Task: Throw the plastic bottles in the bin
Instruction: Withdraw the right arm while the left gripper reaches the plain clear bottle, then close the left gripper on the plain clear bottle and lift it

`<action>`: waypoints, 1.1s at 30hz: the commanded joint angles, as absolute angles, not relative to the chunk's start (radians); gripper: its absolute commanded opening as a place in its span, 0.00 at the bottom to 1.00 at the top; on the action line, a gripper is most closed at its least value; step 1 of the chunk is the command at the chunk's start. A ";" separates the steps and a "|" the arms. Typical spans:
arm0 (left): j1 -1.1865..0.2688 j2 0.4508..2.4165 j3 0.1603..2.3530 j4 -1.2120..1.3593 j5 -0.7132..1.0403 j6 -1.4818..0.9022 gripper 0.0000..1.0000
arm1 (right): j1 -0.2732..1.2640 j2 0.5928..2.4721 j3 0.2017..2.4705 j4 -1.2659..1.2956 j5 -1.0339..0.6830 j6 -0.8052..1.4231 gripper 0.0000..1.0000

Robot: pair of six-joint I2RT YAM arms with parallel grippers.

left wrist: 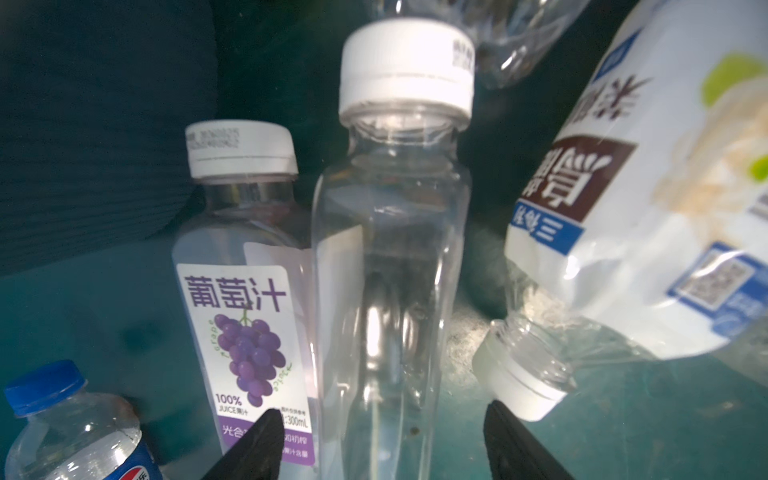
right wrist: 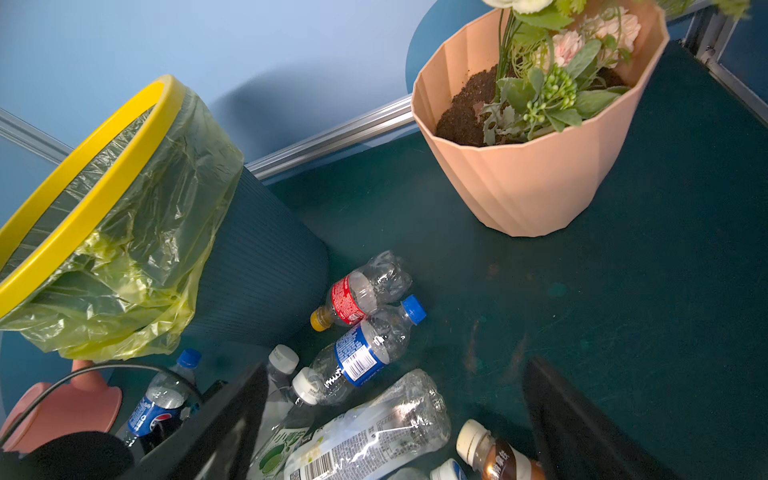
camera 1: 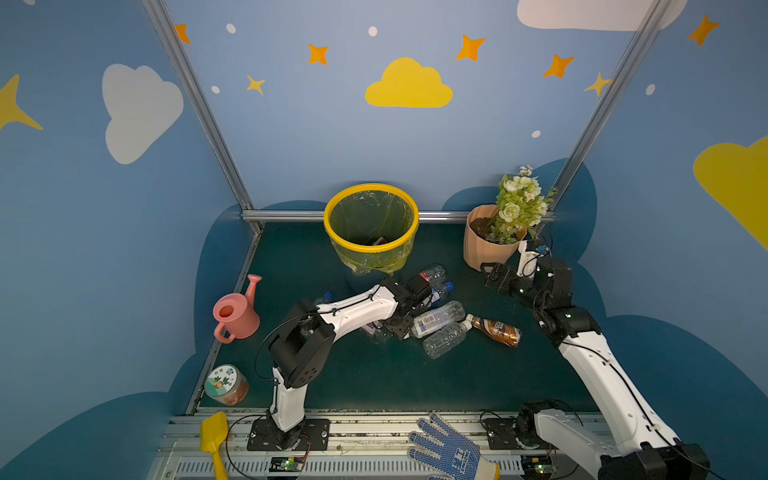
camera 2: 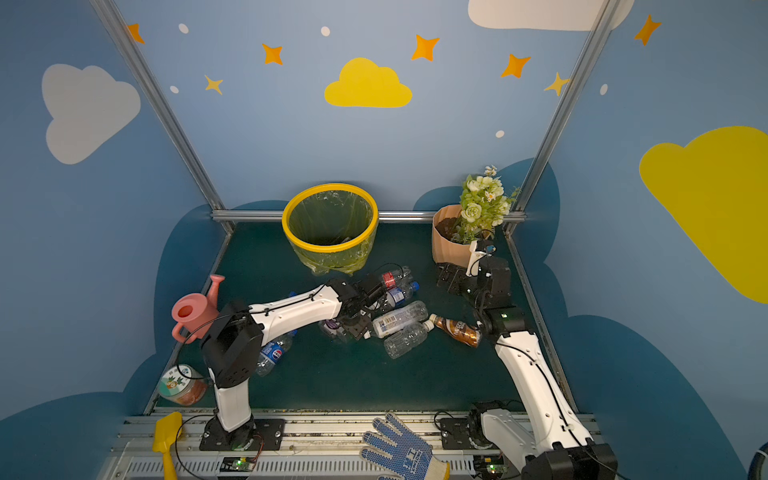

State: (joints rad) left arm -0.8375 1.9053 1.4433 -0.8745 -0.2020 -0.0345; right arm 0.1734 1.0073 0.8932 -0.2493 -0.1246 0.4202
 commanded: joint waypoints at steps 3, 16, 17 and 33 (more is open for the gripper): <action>-0.830 1.927 1.456 -0.911 -0.175 -0.022 0.67 | 0.163 1.002 0.879 -0.233 -0.142 0.434 0.93; -0.816 1.950 1.442 -0.894 -0.143 -0.022 0.58 | 0.150 0.995 0.865 -0.234 -0.150 0.444 0.93; -0.814 1.955 1.442 -0.895 -0.143 -0.023 0.58 | 0.151 0.996 0.865 -0.231 -0.152 0.444 0.93; -0.813 1.887 1.408 -0.862 -0.146 -0.063 0.36 | 0.138 0.987 0.854 -0.233 -0.153 0.446 0.94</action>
State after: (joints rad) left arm -0.8181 1.9327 1.4292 -0.8631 -0.1406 -0.0402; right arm 0.1440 1.0069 0.8612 -0.2436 -0.1444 0.4416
